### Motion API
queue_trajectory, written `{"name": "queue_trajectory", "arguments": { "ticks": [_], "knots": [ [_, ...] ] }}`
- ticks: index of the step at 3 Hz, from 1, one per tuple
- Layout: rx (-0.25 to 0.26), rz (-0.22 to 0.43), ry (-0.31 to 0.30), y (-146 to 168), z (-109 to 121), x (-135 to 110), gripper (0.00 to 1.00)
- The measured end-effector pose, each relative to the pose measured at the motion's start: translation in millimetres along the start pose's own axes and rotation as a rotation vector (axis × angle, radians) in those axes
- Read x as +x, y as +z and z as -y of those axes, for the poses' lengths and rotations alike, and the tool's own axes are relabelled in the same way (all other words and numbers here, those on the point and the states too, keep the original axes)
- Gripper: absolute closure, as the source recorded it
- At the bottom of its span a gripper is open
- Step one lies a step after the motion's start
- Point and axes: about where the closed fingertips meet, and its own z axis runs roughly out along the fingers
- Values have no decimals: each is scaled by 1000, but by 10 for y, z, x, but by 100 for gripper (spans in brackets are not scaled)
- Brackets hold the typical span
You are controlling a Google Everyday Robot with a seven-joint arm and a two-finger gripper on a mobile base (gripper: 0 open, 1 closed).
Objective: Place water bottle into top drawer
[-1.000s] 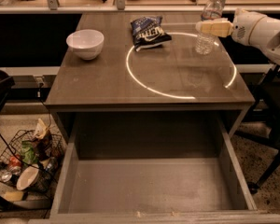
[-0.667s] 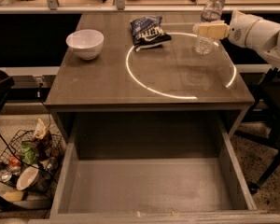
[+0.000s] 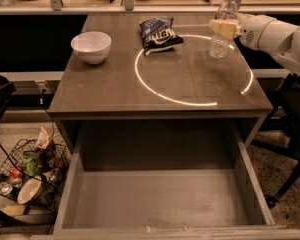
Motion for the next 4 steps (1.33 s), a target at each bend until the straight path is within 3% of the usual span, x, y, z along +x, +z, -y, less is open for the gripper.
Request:
{"name": "queue_trajectory", "arguments": {
  "ticks": [1, 2, 3, 4],
  "knots": [
    [-4, 0, 1, 24, -21, 4, 65],
    [-10, 0, 2, 60, -53, 10, 96],
    [-13, -1, 2, 72, -64, 11, 100],
    [-35, -17, -39, 194, -232, -286, 100]
  ]
}}
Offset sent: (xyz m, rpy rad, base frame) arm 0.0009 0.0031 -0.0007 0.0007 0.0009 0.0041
